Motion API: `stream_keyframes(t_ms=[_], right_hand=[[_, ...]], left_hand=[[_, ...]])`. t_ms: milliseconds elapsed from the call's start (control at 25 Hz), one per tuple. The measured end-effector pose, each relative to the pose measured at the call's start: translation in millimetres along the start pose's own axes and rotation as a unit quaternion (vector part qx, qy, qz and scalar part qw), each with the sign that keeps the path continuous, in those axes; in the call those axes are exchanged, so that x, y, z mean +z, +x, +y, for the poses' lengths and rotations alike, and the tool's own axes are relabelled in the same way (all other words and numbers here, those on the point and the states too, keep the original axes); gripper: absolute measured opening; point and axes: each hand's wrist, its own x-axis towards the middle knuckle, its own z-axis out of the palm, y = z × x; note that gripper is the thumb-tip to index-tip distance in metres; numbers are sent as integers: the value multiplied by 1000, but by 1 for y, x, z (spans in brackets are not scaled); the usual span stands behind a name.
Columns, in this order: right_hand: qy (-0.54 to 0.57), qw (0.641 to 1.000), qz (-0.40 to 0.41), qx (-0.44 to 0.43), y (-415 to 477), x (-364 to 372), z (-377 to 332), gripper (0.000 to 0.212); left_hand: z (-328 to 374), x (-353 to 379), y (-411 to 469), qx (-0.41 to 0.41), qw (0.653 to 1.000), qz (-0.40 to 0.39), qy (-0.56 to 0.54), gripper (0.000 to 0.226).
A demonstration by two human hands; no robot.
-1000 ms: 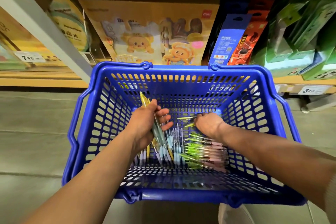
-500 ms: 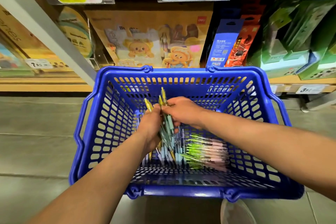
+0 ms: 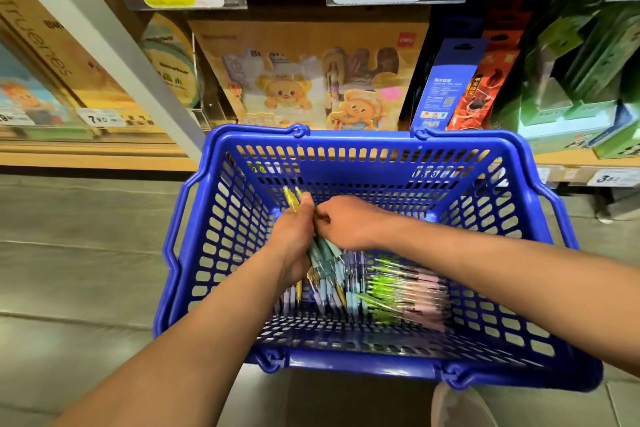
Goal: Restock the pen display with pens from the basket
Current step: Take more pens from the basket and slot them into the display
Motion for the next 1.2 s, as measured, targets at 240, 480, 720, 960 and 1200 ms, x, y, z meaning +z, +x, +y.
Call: stream_keyframes(t_ms=[240, 480, 720, 960, 1200], right_hand=[[246, 969, 2, 33, 8, -22, 35, 33], [-195, 964, -40, 178, 21, 22, 133, 39], [-327, 940, 6, 93, 38, 54, 154, 47], [-312, 948, 12, 60, 54, 48, 151, 42], [-178, 980, -21, 86, 60, 20, 135, 11]], left_hand=[[7, -1, -2, 10, 999, -44, -10, 28], [10, -13, -6, 36, 997, -73, 8, 23], [12, -17, -8, 34, 998, -53, 32, 20], [9, -19, -12, 29, 997, -66, 36, 27], [13, -20, -9, -1, 996, -84, 3, 20]])
